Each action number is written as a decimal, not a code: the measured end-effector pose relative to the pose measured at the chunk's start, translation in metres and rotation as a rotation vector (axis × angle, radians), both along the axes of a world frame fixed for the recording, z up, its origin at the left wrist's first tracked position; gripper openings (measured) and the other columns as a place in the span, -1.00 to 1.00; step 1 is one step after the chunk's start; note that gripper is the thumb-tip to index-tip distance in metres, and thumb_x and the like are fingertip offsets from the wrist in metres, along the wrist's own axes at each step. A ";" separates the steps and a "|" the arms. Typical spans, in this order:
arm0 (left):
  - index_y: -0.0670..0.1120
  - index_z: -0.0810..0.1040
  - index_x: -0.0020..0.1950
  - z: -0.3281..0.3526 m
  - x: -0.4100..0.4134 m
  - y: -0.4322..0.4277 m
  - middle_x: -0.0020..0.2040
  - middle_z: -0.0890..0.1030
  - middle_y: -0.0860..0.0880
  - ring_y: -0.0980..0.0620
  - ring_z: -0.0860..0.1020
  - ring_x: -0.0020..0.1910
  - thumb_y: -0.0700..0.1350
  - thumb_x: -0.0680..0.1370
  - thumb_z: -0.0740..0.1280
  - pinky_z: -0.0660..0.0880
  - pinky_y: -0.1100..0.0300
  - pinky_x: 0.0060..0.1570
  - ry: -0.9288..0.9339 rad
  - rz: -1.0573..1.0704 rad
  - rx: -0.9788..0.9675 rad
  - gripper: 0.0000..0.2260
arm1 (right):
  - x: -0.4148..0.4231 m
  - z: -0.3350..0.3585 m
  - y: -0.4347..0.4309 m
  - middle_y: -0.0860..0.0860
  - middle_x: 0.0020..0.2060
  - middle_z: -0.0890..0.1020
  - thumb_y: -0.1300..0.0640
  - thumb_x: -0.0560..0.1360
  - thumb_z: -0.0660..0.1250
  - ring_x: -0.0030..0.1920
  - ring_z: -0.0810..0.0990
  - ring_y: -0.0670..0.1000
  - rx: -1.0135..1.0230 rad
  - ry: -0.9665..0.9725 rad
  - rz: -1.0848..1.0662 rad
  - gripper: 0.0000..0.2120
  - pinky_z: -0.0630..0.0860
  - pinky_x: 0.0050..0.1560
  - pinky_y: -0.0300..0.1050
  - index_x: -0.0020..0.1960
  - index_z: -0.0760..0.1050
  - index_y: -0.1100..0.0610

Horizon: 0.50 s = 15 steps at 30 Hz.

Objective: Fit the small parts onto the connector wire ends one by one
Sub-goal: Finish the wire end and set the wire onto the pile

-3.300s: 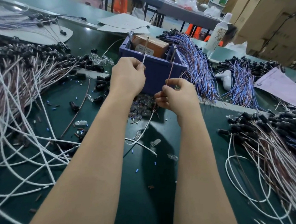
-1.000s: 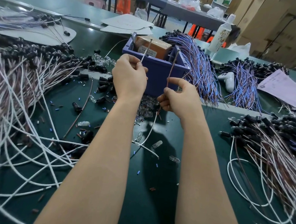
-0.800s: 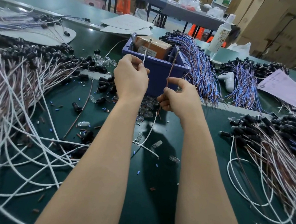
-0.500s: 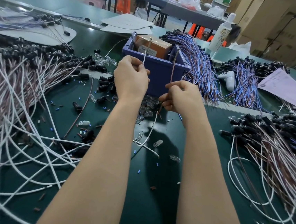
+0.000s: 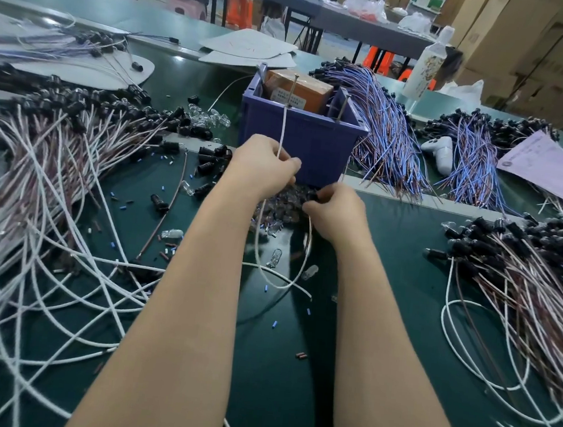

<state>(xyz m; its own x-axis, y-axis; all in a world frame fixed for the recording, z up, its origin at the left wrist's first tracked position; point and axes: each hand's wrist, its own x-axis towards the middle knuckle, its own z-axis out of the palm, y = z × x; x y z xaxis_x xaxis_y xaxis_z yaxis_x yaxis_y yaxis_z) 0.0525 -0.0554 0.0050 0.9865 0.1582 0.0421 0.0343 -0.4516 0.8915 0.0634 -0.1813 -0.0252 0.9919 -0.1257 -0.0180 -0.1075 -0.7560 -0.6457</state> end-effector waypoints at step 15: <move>-0.07 0.66 -0.03 0.013 -0.016 0.004 -0.23 0.66 0.04 0.23 0.49 -0.35 -0.03 0.53 0.38 0.45 0.31 -0.20 -0.080 -0.275 -0.156 -0.86 | -0.015 0.046 -0.024 -0.02 -0.46 0.55 0.24 0.53 0.32 -0.48 0.45 -0.16 0.852 -0.085 0.269 -0.85 0.42 -0.40 -0.38 -0.22 0.54 0.16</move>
